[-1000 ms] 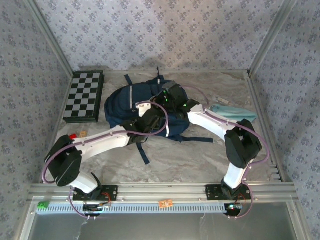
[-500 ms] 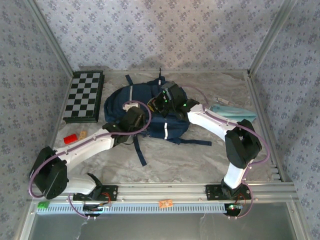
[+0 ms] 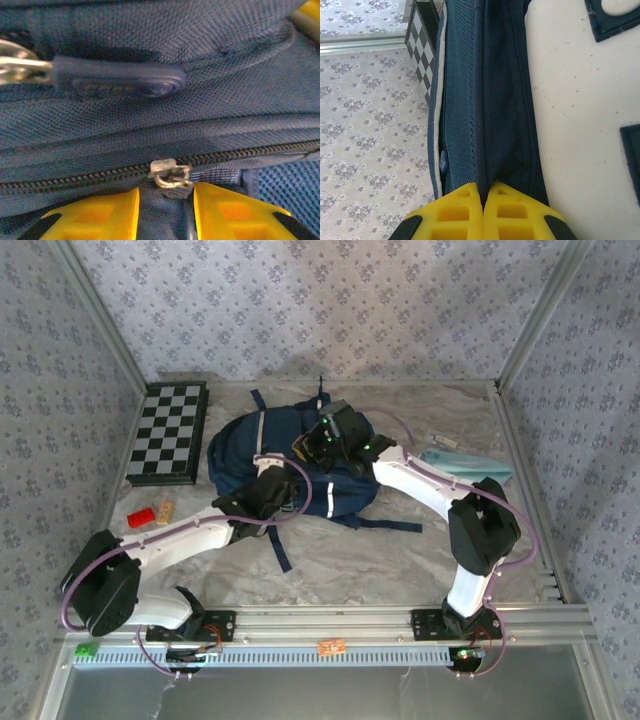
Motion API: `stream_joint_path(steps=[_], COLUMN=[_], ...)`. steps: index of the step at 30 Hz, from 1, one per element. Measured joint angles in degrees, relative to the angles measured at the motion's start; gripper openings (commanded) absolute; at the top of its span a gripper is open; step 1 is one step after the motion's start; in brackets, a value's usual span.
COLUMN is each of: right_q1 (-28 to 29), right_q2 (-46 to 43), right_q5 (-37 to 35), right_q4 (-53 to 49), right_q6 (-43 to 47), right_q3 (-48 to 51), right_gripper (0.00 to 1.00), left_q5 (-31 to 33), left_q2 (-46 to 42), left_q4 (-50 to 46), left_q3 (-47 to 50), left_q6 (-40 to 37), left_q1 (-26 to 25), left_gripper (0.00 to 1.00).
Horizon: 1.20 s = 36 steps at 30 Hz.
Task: Pack the student bag
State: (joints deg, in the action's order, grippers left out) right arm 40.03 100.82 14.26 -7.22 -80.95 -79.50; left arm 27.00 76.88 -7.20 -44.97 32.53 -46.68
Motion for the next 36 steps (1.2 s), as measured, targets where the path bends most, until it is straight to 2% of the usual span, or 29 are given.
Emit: stream_joint_path(steps=[3,7,11,19,27,33,36], right_q1=[0.24,0.24,0.22,-0.70,-1.07,-2.67,-4.70], right_q2=[0.15,0.17,0.17,0.15,0.11,0.11,1.16], right_q5=[-0.13,-0.17,-0.15,0.76,2.12,3.89,6.29], right_q4=[0.17,0.57,0.61,1.11,-0.26,-3.56,-7.32], right_q6=[0.00,0.04,0.87,3.87,8.02,13.42,17.18], right_q3=[0.00,0.00,0.07,0.63,0.74,0.39,-2.32], right_gripper=[0.00,0.00,0.00,0.00,0.00,0.00,0.00], left_q5=[2.73,4.83,4.07,-2.78,-12.28,-18.84,-20.00], left_q2=[0.68,0.76,0.46,-4.07,-8.48,-8.87,-8.24], left_q4=[0.81,0.96,0.96,-2.25,-4.83,-4.74,-4.07], left_q3=[-0.07,-0.74,-1.20,-0.87,2.40,3.06,2.75], left_q6=[-0.59,-2.25,-3.96,-6.29,-8.90,-10.67,-10.43], left_q1=[-0.11,0.13,0.83,4.46,11.89,12.37,9.88], left_gripper=[0.26,0.12,0.00,0.00,0.00,0.00,0.00])
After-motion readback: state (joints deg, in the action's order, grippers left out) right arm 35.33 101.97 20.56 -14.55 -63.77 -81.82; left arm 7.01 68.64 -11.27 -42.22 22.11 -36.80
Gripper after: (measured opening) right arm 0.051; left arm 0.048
